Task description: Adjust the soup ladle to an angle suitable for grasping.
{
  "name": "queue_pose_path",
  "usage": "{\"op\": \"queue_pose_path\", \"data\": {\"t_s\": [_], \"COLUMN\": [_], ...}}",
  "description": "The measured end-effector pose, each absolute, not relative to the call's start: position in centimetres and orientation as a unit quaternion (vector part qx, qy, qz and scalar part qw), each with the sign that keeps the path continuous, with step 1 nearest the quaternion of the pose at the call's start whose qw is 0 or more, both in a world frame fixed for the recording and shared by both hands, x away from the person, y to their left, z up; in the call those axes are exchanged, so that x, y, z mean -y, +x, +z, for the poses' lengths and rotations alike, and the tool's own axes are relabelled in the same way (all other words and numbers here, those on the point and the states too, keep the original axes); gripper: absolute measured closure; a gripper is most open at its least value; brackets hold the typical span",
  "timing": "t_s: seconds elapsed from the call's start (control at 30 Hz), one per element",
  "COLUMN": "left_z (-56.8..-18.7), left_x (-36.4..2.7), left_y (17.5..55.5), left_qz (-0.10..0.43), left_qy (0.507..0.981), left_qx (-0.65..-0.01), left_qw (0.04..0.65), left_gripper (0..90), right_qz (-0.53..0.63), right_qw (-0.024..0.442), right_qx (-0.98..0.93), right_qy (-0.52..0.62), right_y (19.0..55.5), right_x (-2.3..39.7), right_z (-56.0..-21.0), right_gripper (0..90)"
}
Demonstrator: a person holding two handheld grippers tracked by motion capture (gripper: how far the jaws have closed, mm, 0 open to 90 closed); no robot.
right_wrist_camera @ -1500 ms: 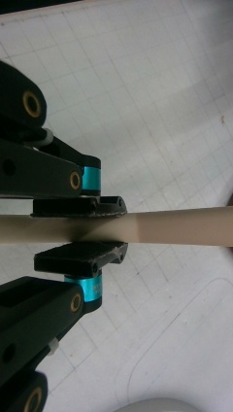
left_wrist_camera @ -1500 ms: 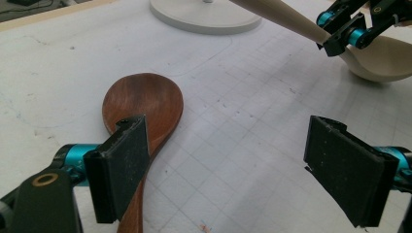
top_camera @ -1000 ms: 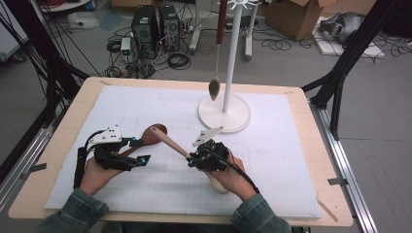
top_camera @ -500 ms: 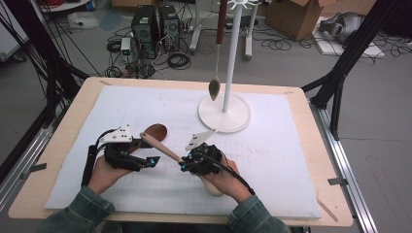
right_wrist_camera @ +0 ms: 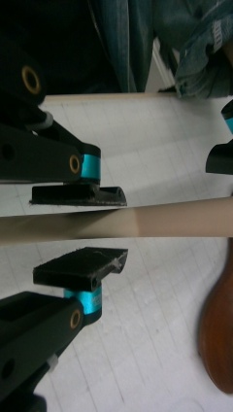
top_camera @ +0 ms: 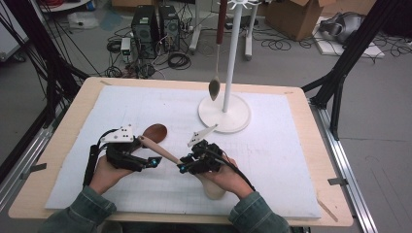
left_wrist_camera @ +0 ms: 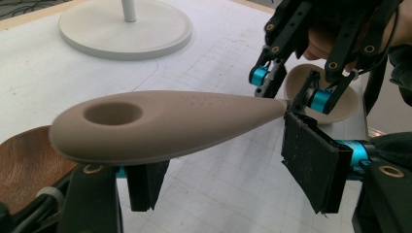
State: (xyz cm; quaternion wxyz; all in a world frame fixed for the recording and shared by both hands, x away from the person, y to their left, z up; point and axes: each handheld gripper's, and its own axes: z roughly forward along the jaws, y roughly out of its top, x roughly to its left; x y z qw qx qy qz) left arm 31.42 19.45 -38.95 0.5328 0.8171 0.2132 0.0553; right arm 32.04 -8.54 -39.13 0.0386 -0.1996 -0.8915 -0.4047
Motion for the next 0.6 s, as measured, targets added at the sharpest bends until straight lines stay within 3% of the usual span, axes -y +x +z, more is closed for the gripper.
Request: {"op": "queue_pose_path", "data": {"t_s": [0.23,0.37,0.6], "left_z": [-38.8,-38.8,-38.8], "left_x": [-19.4,-19.4,-19.5], "left_y": [31.4,31.3,31.3], "left_qz": [0.056,0.056,0.057], "left_qy": [0.817,0.817,0.819], "left_qx": [-0.212,-0.210,-0.208], "left_qw": [0.534,0.534,0.531], "left_gripper": [34.9,34.9,34.4], "right_qz": [-0.406,-0.414,-0.408], "right_qw": [0.098,0.122,0.105], "right_qx": [0.886,0.879,0.883], "right_qy": [-0.201,-0.203,-0.204], "right_y": [33.3,33.8,33.6], "right_x": [8.4,8.1,8.3], "right_z": [-39.8,-39.8,-39.4], "right_gripper": [66.7,72.1,77.2]}}
